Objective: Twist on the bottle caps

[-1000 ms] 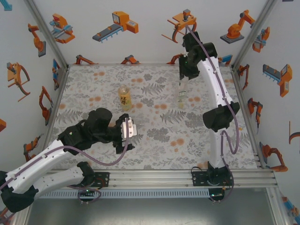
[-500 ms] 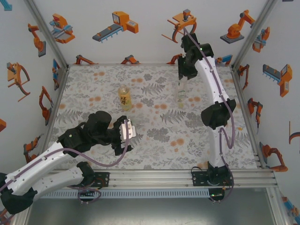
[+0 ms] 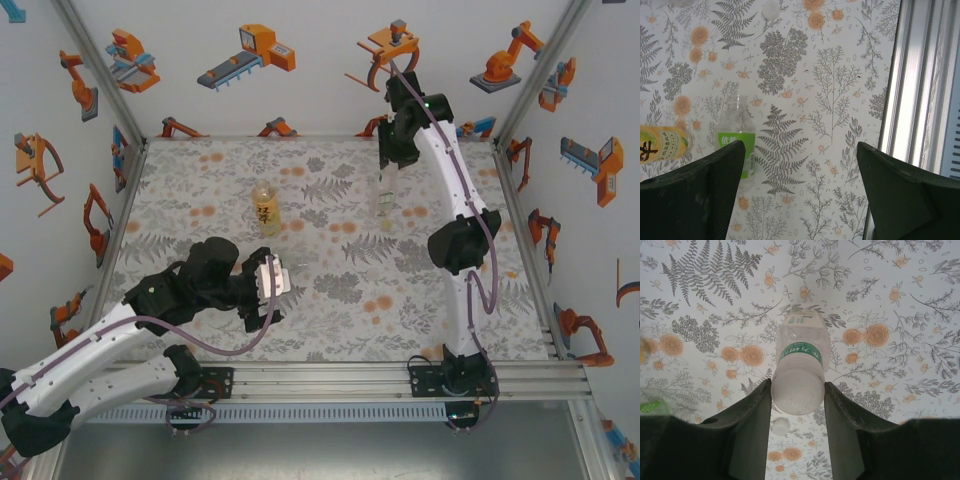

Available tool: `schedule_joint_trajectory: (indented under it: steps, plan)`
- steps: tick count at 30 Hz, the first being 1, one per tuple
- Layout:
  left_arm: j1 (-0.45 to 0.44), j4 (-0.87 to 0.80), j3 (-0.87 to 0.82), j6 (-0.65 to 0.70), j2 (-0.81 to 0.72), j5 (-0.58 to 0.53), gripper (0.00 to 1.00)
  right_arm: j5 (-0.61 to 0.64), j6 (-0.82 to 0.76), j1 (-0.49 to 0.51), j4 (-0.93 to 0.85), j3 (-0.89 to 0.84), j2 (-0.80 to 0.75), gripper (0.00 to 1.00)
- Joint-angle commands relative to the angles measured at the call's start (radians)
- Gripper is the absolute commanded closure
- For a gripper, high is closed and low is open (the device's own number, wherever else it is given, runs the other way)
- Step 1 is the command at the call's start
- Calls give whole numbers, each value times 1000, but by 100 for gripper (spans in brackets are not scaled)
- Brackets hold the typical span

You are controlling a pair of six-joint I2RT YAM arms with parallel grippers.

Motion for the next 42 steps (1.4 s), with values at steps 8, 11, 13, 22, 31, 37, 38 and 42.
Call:
schedule_joint_trajectory:
  steps: [8,11,13,22,31,37,38,42]
  plan:
    - [-4,9,-9,-22,-3,2,15,33,-20,-16,45,52,20,100]
    - [-4,9,-8,-25,-2,4,15,32,-25,-19,53,54,19,100]
    - [-4,8,-7,-25,0,5,15,30,-24,-19,53,55,19,100]
    - [-4,9,-6,-25,7,9,15,11,-20,-23,35,45,33,88]
    - [-4,9,-7,-26,4,6,15,14,-21,-23,35,47,36,62]
    - [-4,9,-8,-26,4,5,14,21,-28,-23,35,59,24,52]
    - [-5,9,-9,-26,2,4,14,26,-31,-22,35,60,20,51]
    - [-4,8,-15,-25,-6,-2,14,31,-45,-22,32,59,4,47]
